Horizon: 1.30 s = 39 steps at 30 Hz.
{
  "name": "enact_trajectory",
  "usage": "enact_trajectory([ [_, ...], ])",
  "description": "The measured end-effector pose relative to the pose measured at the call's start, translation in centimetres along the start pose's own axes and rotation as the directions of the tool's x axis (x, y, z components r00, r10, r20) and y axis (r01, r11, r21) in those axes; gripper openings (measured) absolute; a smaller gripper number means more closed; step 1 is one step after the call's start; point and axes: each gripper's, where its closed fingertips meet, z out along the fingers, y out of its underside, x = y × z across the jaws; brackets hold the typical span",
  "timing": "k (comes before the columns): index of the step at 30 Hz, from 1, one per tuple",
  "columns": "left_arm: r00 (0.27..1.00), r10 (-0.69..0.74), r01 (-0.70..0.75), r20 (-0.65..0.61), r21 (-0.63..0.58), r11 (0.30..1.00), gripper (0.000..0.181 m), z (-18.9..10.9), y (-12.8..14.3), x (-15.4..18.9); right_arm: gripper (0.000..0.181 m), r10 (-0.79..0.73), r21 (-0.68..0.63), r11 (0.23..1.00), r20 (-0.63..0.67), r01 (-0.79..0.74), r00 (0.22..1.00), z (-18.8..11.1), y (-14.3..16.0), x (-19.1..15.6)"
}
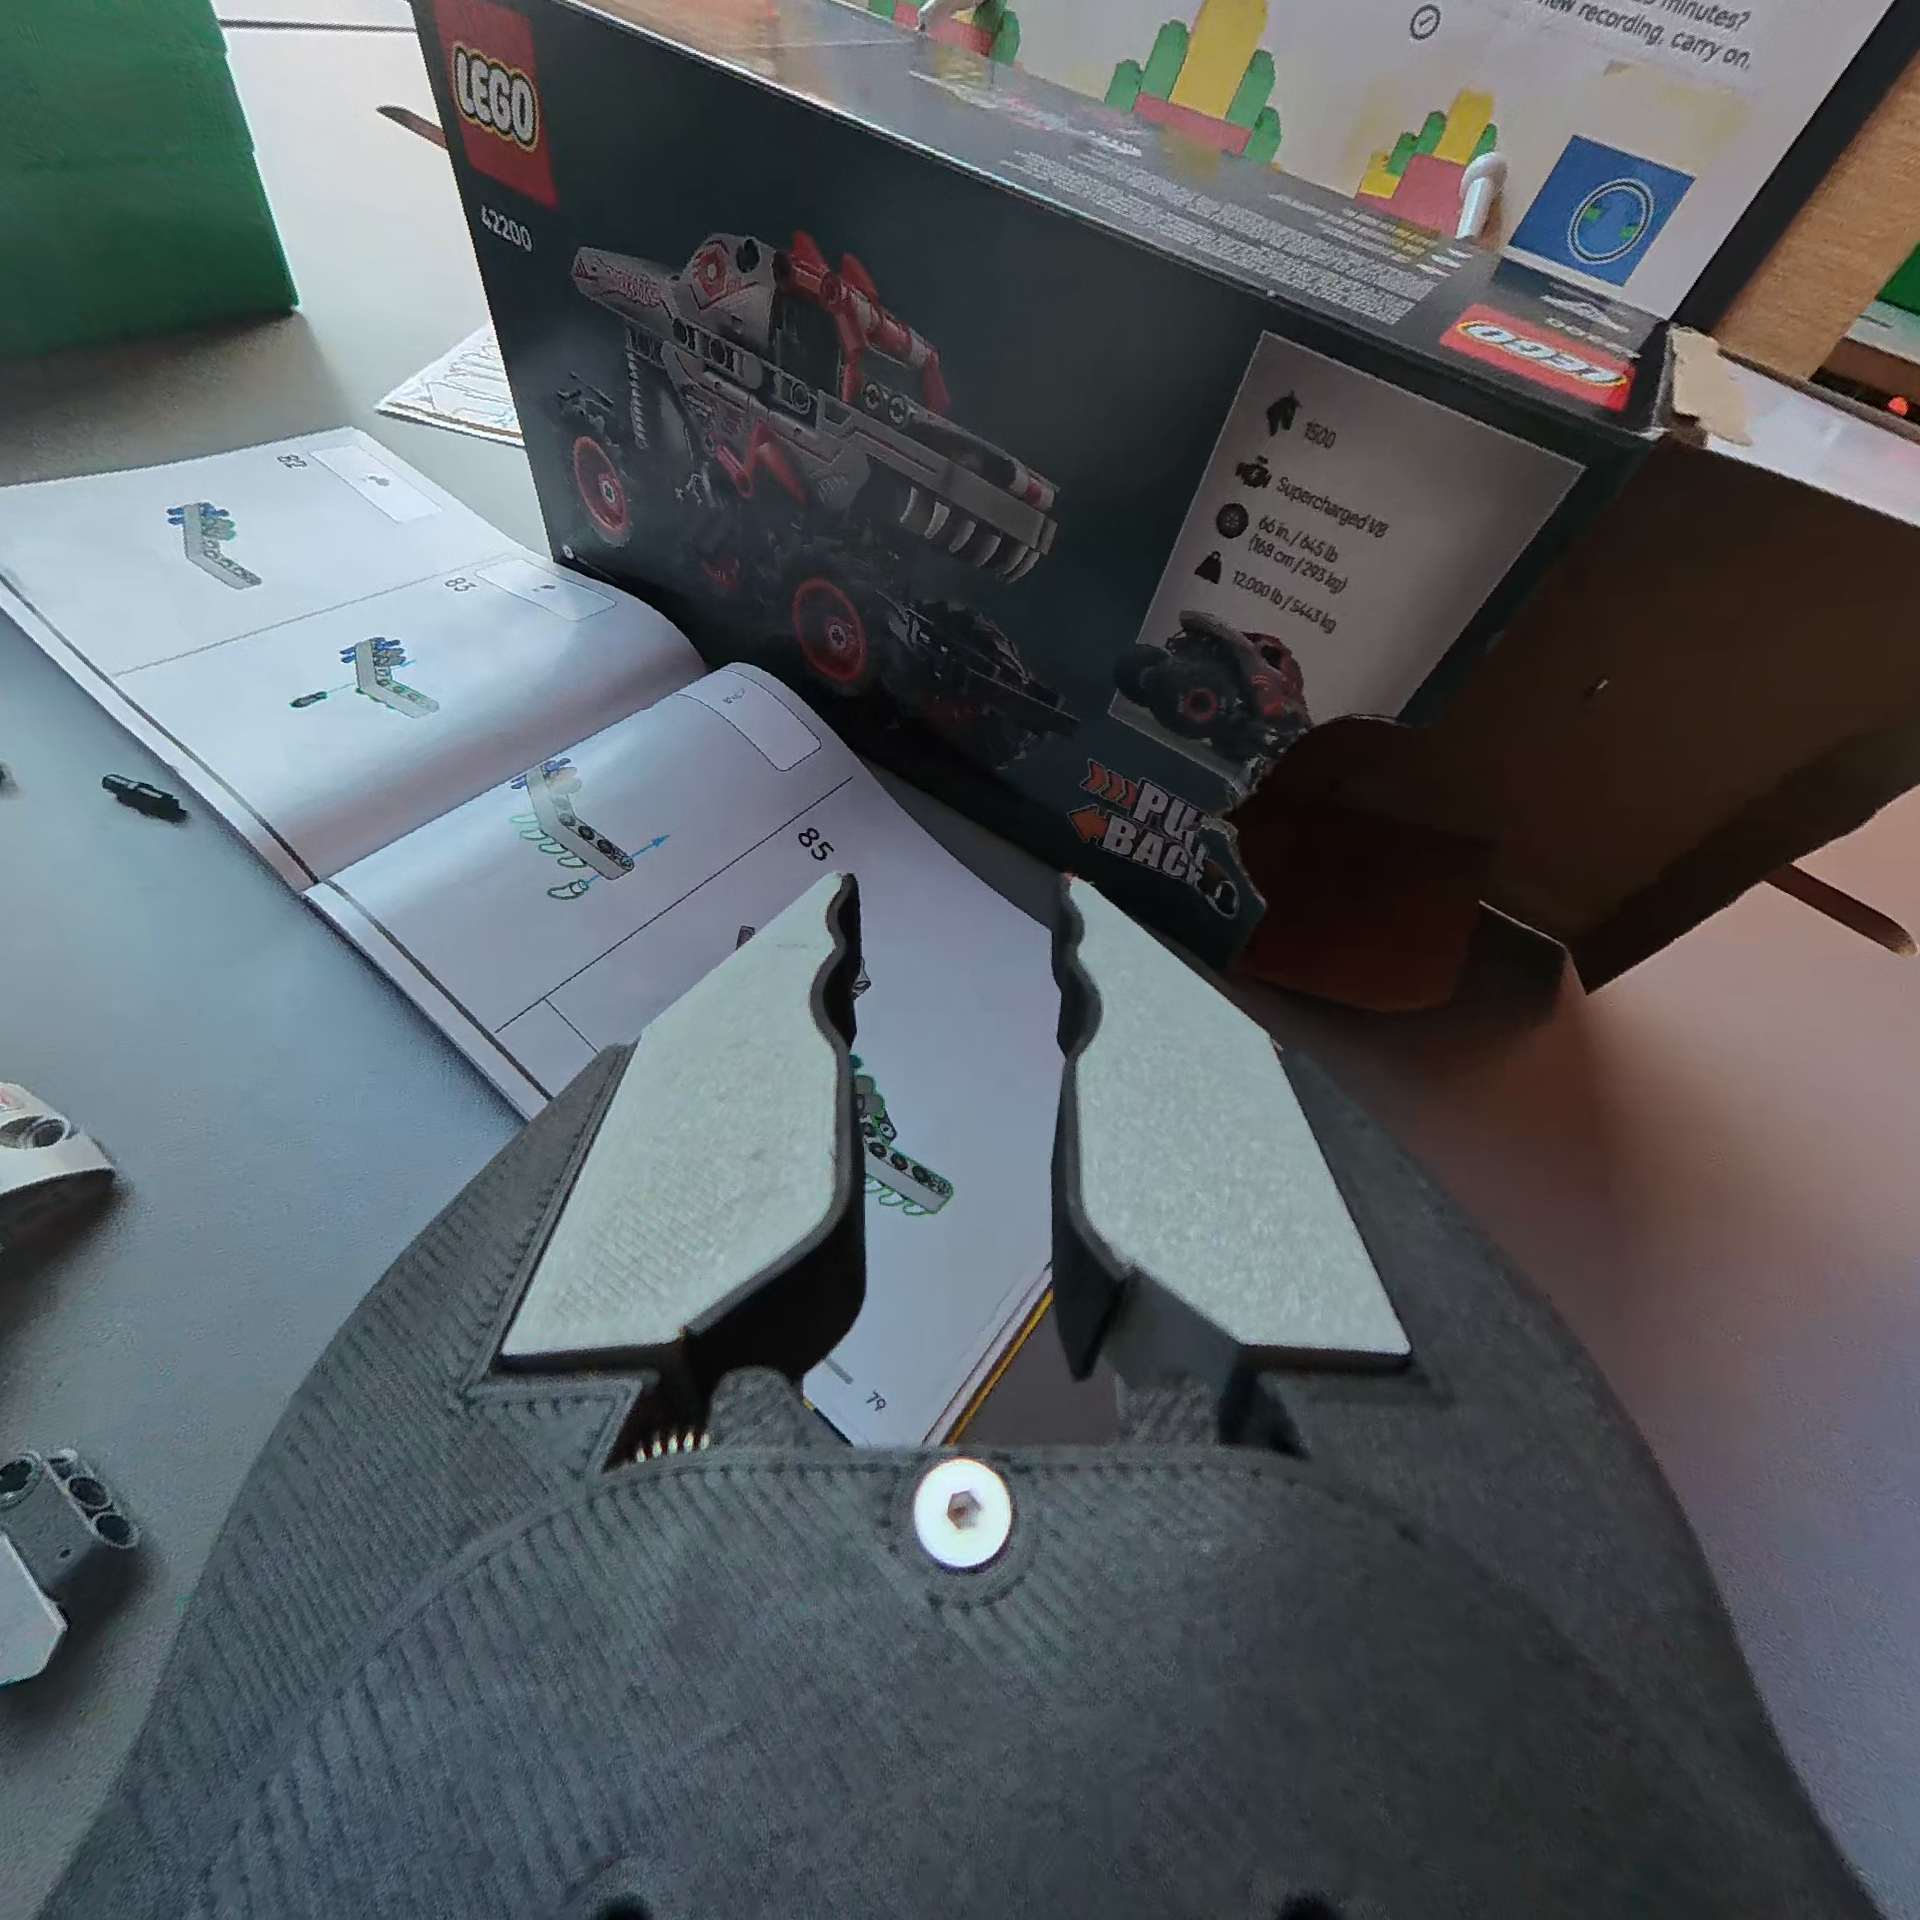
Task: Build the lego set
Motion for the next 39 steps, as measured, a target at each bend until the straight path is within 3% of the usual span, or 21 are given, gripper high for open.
enact_trajectory([
  [1, 1.0, 0.007, -0.006, 0.027, -0.017, 1.0, 0.007, 0.2, 0.1, -0.4, 0.033, 0.0, 0.0, 1.0, 0.0, 0.0, 1.0, 0.0, 0.0, 0.0],
  [3, 0.999, 0.054, -0.054, 0.01, 0.09, 0.994, 0.0, -0.4, -1.8, 0.6, 0.031, -0.001, 0.002, 1.0, 0.002, 0.001, 1.0, -0.1, 0.0, 0.0],
  [5, 0.995, 0.097, -0.096, 0.001, 0.167, 0.981, 0.0, -1.2, -3.5, 1.5, 0.03, 0.001, 0.002, 1.0, 0.008, -0.001, 1.0, -0.1, 0.0, -0.1],
  [8, 0.977, 0.189, -0.211, 0.103, 0.28, 0.937, 0.002, -2.2, -6.0, 1.3, 0.03, 0.0, -0.003, 1.0, 0.018, 0.0, 1.0, 0.1, 0.1, -0.3],
  [11, 0.972, 0.211, -0.234, 0.105, 0.326, 0.916, 0.0, -1.5, -7.2, 1.7, 0.03, -0.01, -0.011, 1.0, 0.026, 0.01, 1.0, 0.3, 0.2, -0.6],
  [14, 0.98, 0.183, -0.196, 0.074, 0.267, 0.943, 0.002, -0.1, -6.4, 1.6, 0.03, -0.015, -0.012, 1.0, 0.032, 0.015, 0.999, 0.3, 0.2, -0.9],
  [18, 0.991, 0.132, -0.129, -0.003, 0.2, 0.971, 0.001, -0.2, -4.5, 1.2, 0.03, -0.021, -0.015, 1.0, 0.032, 0.021, 0.999, 0.3, 0.2, -0.9],
  [22, 0.991, 0.134, -0.136, 0.023, 0.196, 0.971, 0.0, -0.6, -2.3, 0.3, 0.029, -0.022, -0.005, 1.0, 0.029, 0.022, 0.999, 0.1, -0.1, -0.8],
  [26, 0.983, 0.169, -0.185, 0.075, 0.379, 0.907, 0.0, -2.5, -5.1, 0.7, 0.029, -0.022, -0.001, 1.0, 0.039, 0.022, 0.999, 0.2, -0.2, -1.0],
  [28, 0.959, 0.248, -0.283, 0.136, 0.419, 0.863, 0.0, -3.0, -6.5, 1.3, 0.029, -0.028, -0.006, 1.0, 0.044, 0.028, 0.999, 0.3, -0.1, -1.2],
  [31, 0.912, 0.327, -0.4, 0.246, 0.369, 0.839, 0.0, -2.0, -7.2, 1.0, 0.029, -0.036, -0.007, 0.999, 0.054, 0.037, 0.998, 0.4, -0.1, -1.6],
  [34, 0.929, 0.317, -0.365, 0.189, 0.338, 0.867, 0.0, -0.1, -7.2, 1.5, 0.029, -0.042, -0.007, 0.999, 0.066, 0.043, 0.997, 0.4, -0.2, -1.9],
  [39, 0.954, 0.288, -0.299, 0.079, 0.292, 0.909, 0.0, -0.2, -6.0, 1.4, 0.029, -0.045, -0.005, 0.999, 0.072, 0.046, 0.996, 0.4, -0.3, -2.0],
])
